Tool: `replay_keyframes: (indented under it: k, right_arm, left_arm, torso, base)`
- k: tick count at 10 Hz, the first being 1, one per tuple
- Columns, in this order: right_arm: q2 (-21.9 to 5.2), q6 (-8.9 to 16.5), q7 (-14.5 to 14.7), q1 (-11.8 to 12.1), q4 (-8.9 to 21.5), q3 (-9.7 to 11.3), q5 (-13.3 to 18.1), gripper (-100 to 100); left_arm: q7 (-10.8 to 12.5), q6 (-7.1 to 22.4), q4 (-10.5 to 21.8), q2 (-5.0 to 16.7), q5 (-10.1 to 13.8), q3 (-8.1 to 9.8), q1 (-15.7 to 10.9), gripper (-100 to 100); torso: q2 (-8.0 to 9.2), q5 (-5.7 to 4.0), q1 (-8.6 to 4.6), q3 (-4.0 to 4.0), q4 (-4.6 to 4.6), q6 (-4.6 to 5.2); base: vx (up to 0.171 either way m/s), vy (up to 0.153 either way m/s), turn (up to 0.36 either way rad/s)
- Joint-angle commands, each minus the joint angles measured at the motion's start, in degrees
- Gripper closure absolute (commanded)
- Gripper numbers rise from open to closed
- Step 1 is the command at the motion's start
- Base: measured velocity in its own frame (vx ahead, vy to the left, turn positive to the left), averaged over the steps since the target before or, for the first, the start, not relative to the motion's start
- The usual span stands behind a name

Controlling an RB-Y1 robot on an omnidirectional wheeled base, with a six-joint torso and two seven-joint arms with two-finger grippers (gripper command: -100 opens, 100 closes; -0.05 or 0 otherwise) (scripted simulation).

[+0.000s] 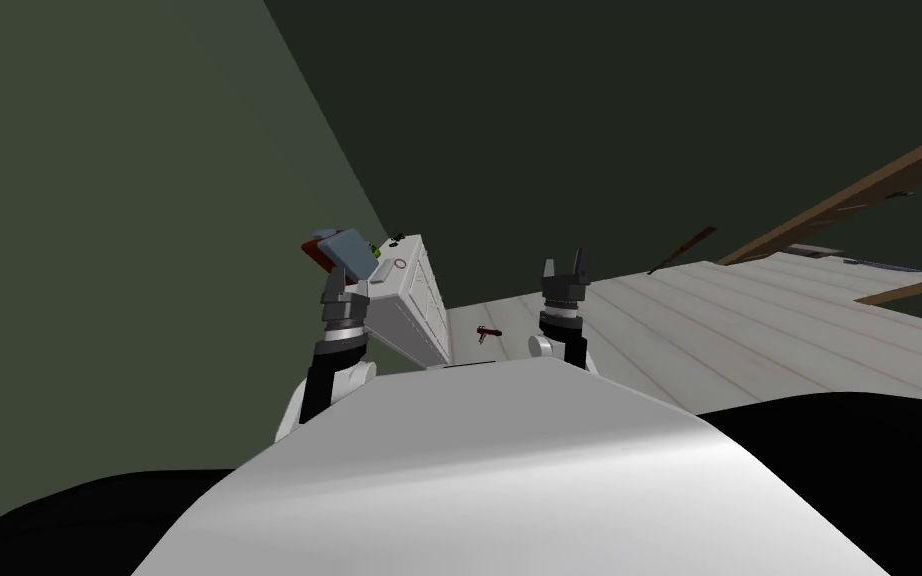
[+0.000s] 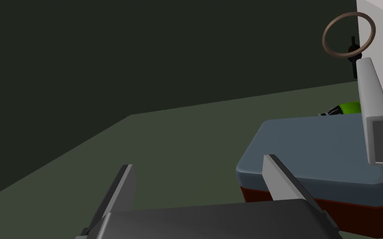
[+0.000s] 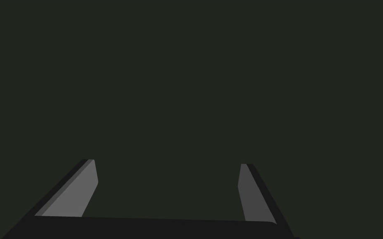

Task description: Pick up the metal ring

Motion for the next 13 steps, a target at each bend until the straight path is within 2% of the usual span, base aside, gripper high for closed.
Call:
replay_keyframes:
  k: [1,2,3,4,5,6,7,8,9,10,12,13]
  right_arm:
    - [0.0,0.0,0.0,0.0,0.0,0.0,0.0,0]
    - [0.0,0.0,0.0,0.0,0.0,0.0,0.0,0]
    - [0.0,0.0,0.0,0.0,0.0,0.0,0.0,0]
    - [0.0,0.0,0.0,0.0,0.0,0.0,0.0,0]
    - [0.0,0.0,0.0,0.0,0.0,0.0,0.0,0]
    - [0.0,0.0,0.0,0.0,0.0,0.0,0.0,0]
    - [0.0,0.0,0.0,0.0,0.0,0.0,0.0,0]
    - [0.0,0.0,0.0,0.0,0.0,0.0,0.0,0]
    - [0.0,0.0,0.0,0.0,0.0,0.0,0.0,0]
    - [0.0,0.0,0.0,0.0,0.0,0.0,0.0,0]
    - [0.0,0.0,0.0,0.0,0.0,0.0,0.0,0]
    - [0.0,0.0,0.0,0.0,0.0,0.0,0.0,0]
  left_arm:
    - [1.1,2.5,-0.1,1.2,0.8,1.08,0.2,-100]
    - [2.8,4.3,-0.5,3.3,2.1,2.95,0.2,-100]
    - [2.8,5.5,-0.5,3.3,2.1,2.95,0.2,-100]
    - [4.5,7.0,-0.8,5.5,3.6,4.87,0.3,-100]
    - [4.5,8.7,-0.8,5.5,3.6,4.87,0.3,-100]
    - [6.1,10.4,-1.1,7.7,5.0,6.83,0.4,-100]
    - [6.1,12.1,-1.1,7.7,5.0,6.83,0.4,-100]
    - [7.8,14.0,-1.4,10.0,6.6,8.81,0.4,-100]
    - [7.8,15.5,-1.4,10.0,6.6,8.81,0.4,-100]
    - [9.5,17.0,-1.7,12.4,8.1,10.81,0.4,-100]
    - [9.5,19.5,-1.7,12.4,8.1,10.81,0.4,-100]
    - [11.1,21.6,-2.0,14.9,9.7,12.81,0.4,-100]
  torso:
    - [0.00,0.00,0.00,0.00,0.00,0.00]
    - [-0.01,0.00,0.02,0.00,0.00,-0.05]
    - [-0.02,0.01,0.03,-0.01,0.00,-0.02]
    - [-0.05,0.02,0.08,-0.03,-0.01,-0.04]
    - [-0.06,0.01,0.04,-0.03,-0.01,-0.01]
    - [-0.08,0.01,0.05,-0.04,-0.01,-0.04]
    - [-0.06,0.00,0.02,-0.03,-0.01,-0.01]
    - [-0.06,0.01,0.04,-0.03,-0.01,-0.05]
    - [-0.05,0.00,0.03,-0.03,-0.01,-0.02]
    - [-0.06,0.01,0.06,-0.03,-0.01,-0.05]
    - [-0.08,0.02,0.07,-0.04,-0.01,-0.05]
    - [-0.12,0.03,0.11,-0.06,-0.02,-0.06]
  base:
    - [-0.044,-0.032,-0.071]
    - [-0.039,-0.030,-0.137]
    - [-0.031,-0.018,-0.072]
    - [-0.031,-0.033,-0.152]
    - [-0.027,-0.027,-0.077]
    - [-0.036,-0.037,-0.184]
    - [-0.031,-0.028,-0.078]
    - [-0.032,-0.035,-0.155]
    - [-0.028,-0.023,-0.084]
    - [-0.034,-0.033,-0.180]
    - [-0.018,-0.015,-0.030]
    - [-0.013,-0.028,-0.144]
